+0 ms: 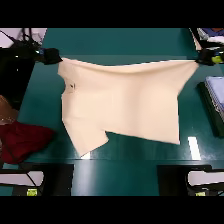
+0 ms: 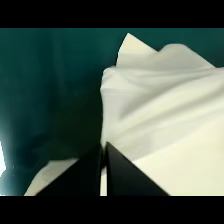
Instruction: Fold the shirts.
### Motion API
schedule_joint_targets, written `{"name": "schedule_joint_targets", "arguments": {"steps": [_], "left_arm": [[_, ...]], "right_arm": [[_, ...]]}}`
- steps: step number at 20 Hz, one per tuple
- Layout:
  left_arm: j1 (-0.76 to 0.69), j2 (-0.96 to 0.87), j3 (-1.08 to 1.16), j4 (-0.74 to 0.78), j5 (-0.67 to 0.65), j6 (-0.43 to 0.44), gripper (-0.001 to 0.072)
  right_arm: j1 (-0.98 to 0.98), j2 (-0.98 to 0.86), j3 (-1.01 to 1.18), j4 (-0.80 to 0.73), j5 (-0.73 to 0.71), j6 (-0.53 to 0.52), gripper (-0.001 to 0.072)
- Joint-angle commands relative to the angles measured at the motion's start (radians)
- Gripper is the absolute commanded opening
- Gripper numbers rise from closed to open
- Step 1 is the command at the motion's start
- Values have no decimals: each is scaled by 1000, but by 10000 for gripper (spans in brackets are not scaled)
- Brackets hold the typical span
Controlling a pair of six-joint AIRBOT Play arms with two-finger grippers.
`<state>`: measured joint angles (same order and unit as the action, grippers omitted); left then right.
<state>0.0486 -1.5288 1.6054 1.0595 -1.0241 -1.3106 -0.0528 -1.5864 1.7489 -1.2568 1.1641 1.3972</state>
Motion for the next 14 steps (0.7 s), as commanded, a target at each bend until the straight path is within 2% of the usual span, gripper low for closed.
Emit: {"name": "schedule_joint_targets", "arguments": {"steps": [1, 2, 5, 7, 10, 14], "left_arm": [[6, -89, -15, 4, 50, -3, 356], [15, -87, -10, 6, 35, -13, 548], [79, -57, 26, 11, -137, -43, 555], [121, 0, 1, 40, -233, -43, 554], [135, 132, -179, 128, -251, -51, 555], [135, 283, -559, 122, -224, -52, 555]], "right_arm": [[47, -82, -8, -16, -107, 36, 240], [47, -82, -8, -18, -102, 36, 377], [12, -57, 13, 12, 27, 31, 379], [-17, 1, -37, 36, 109, -11, 379], [-50, 140, -228, 35, 125, -28, 378], [-60, 326, -518, 35, 121, -30, 379]]}}
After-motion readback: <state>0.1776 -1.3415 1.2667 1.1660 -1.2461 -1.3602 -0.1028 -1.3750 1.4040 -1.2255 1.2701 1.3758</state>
